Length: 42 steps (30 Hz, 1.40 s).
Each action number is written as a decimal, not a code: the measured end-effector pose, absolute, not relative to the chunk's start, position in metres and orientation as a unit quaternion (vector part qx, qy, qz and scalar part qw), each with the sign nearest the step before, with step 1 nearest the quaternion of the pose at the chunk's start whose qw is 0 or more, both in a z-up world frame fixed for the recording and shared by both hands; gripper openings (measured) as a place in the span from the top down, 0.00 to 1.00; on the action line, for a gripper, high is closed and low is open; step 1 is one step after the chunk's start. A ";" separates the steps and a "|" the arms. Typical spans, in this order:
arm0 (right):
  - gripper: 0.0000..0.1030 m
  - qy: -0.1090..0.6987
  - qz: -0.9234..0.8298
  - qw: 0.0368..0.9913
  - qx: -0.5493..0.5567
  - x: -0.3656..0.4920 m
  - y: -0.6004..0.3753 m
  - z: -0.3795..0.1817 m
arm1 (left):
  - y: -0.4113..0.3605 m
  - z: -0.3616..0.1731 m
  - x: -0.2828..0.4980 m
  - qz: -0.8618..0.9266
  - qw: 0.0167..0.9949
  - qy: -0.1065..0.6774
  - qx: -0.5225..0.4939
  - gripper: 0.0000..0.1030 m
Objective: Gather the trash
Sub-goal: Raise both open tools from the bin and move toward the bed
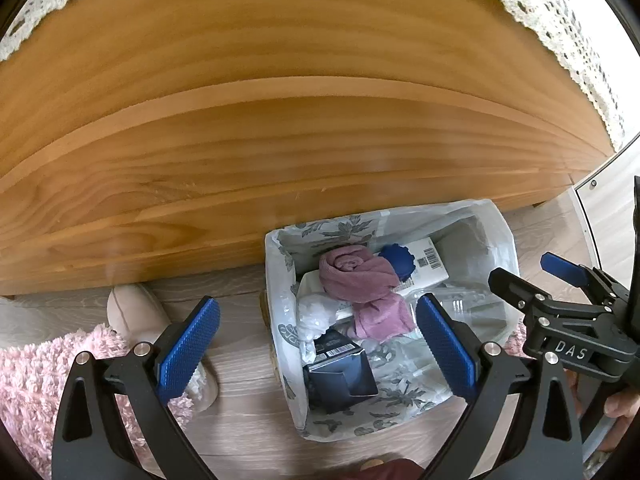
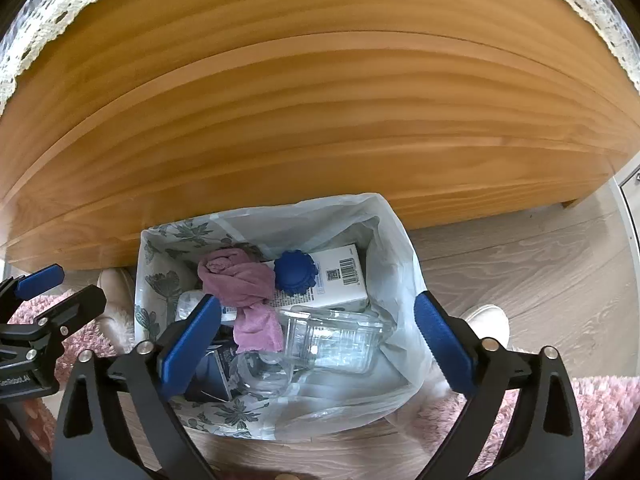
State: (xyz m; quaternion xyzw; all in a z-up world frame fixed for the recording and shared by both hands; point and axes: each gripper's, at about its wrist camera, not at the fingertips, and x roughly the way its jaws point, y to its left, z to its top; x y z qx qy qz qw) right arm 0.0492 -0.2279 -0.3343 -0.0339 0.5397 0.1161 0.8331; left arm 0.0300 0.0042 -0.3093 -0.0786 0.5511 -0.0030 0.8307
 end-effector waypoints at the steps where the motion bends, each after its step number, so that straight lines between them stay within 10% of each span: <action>1: 0.09 0.539 0.115 0.834 -0.033 0.049 -0.228 -0.334 | 0.004 -0.309 0.030 -0.004 0.831 0.550 -0.079 0.07; 42: 0.08 0.498 0.118 0.858 -0.041 0.036 -0.229 -0.304 | 0.003 -0.267 0.014 -0.011 0.871 0.485 -0.072 0.07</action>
